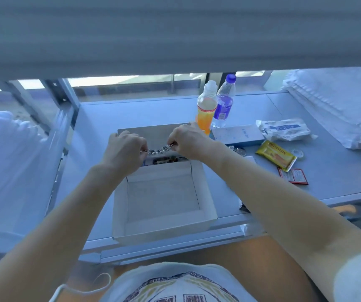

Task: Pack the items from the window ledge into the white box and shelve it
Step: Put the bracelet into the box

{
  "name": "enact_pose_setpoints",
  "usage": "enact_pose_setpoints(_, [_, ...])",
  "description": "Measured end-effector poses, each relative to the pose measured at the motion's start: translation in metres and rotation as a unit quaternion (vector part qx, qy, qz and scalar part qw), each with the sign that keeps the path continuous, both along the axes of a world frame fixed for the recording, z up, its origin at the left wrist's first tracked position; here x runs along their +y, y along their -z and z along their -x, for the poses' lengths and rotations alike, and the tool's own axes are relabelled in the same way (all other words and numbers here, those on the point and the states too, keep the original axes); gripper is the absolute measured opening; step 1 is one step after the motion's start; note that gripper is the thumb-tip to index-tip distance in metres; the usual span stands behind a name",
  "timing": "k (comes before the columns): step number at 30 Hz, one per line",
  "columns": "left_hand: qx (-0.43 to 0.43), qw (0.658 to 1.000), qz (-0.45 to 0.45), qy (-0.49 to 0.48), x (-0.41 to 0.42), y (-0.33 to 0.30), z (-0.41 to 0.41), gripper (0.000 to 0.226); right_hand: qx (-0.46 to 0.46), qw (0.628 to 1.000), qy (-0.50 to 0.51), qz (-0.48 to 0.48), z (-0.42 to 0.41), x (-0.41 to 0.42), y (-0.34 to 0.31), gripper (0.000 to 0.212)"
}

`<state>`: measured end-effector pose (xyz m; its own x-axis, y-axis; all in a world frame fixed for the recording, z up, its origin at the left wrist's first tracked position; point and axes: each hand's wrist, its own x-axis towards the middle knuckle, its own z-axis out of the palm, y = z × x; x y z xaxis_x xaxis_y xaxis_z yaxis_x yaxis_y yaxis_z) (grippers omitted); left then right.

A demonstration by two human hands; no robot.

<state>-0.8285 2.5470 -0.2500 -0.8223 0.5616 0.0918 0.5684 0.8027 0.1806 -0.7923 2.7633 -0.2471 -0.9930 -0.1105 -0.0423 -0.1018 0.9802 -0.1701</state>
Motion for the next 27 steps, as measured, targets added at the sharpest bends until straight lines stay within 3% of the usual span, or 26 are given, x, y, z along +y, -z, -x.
enact_pose_setpoints(9, [-0.011, 0.999, 0.051, -0.015, 0.007, 0.013, 0.011, 0.013, -0.05, 0.998, 0.024, -0.036, 0.009, -0.001, 0.006, 0.024])
enact_pose_setpoints(13, [-0.026, 0.999, 0.015, -0.035, 0.004, 0.011, 0.01, 0.019, -0.072, 0.997, 0.023, -0.028, 0.003, 0.005, 0.005, 0.032])
enact_pose_setpoints(27, [0.019, 0.994, -0.108, -0.028, 0.006, -0.016, -0.02, 0.015, 0.06, 0.992, -0.006, 0.11, -0.047, 0.046, -0.019, 0.022])
